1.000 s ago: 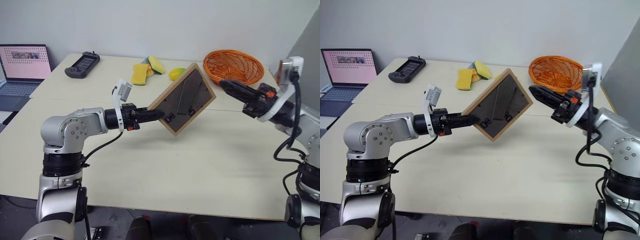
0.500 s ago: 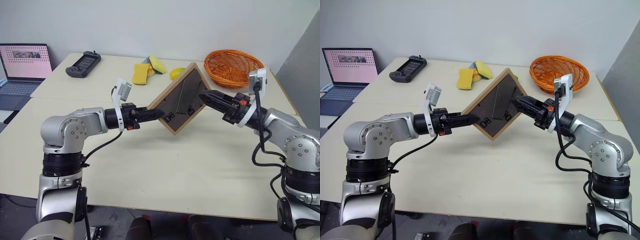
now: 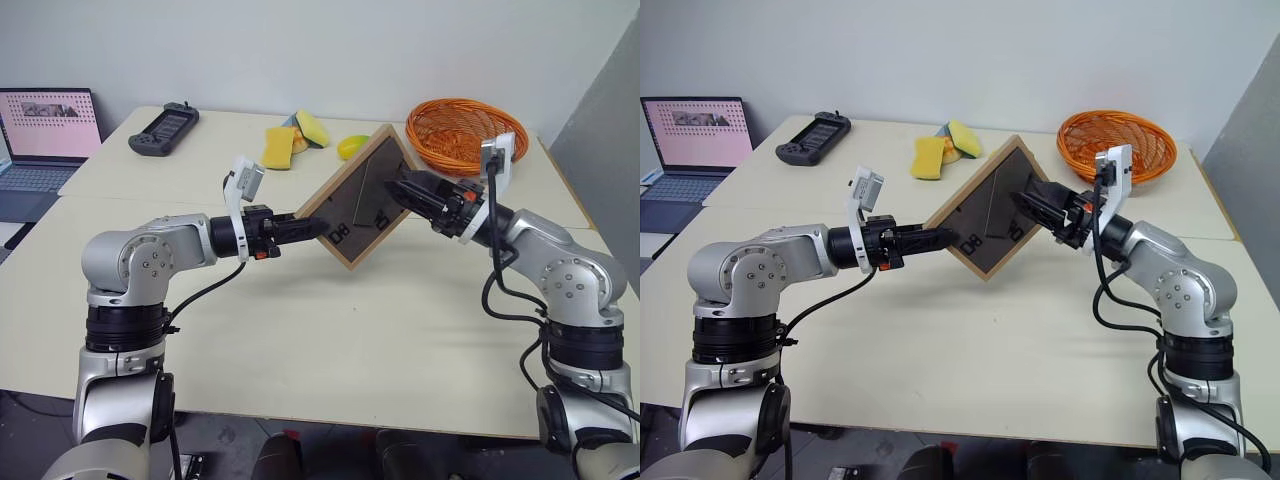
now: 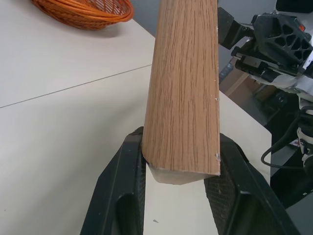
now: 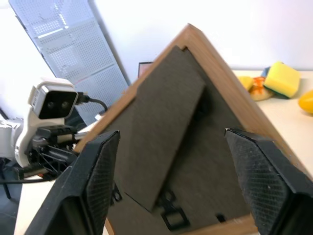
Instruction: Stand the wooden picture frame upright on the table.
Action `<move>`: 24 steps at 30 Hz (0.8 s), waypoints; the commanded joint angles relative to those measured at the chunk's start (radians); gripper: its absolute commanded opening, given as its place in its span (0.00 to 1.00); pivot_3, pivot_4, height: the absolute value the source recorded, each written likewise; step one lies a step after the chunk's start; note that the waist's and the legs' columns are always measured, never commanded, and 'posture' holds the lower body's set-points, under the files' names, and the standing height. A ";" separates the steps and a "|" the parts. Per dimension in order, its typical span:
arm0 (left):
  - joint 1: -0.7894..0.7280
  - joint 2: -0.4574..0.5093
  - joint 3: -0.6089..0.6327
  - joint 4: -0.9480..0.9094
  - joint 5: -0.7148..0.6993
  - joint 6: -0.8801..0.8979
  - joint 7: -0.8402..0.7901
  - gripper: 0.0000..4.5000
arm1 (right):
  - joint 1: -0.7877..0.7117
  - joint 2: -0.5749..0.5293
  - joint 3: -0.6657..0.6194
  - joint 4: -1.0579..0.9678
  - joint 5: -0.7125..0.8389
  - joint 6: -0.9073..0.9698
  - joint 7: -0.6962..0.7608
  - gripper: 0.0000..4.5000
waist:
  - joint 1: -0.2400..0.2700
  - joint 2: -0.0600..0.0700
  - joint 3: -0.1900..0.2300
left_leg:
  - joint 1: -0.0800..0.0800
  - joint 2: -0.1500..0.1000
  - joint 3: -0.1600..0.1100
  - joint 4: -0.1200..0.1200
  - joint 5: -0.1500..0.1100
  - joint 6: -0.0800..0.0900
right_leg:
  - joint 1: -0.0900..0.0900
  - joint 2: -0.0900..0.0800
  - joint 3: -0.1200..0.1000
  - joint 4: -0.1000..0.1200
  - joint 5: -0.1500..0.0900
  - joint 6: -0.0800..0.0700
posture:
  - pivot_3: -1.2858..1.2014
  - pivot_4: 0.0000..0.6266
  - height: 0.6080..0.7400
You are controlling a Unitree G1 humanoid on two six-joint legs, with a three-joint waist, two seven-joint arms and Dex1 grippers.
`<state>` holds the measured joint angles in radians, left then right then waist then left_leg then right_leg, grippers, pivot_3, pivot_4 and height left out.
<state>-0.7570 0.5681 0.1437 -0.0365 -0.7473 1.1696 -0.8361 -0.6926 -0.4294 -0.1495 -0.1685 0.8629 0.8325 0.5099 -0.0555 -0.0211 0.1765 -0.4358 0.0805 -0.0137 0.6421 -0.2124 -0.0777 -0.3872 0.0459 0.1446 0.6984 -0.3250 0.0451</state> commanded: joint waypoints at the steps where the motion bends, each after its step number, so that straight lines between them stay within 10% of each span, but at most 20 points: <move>1: -0.040 0.001 0.017 -0.023 -0.028 -0.032 -0.009 0.29 | -0.041 0.021 0.007 -0.011 -0.011 -0.023 -0.002 0.79 | 0.000 0.000 0.000 | 0.000 0.000 0.000 0.000 0.000 0.000 | 0.000 0.000 0.000 0.000 0.000 0.000 | 0.52 0.24 1.00; 24: -0.066 0.010 -0.018 0.106 0.036 -0.114 -0.025 0.29 | 0.042 0.037 -0.080 -0.201 0.083 0.071 -0.155 0.79 | 0.000 0.000 0.000 | 0.000 0.000 0.000 -0.001 0.000 0.000 | -0.001 0.000 0.000 0.000 0.000 0.000 | 0.52 0.24 1.00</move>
<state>-0.7836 0.5727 0.1124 0.0882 -0.7036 1.0879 -0.8428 -0.6517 -0.3840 -0.1975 -0.3217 0.9207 0.9045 0.3679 -0.0554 -0.0209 0.1766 -0.4362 0.0806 -0.0136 0.6411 -0.2124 -0.0777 -0.3880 0.0459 0.1445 0.6984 -0.3250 0.0450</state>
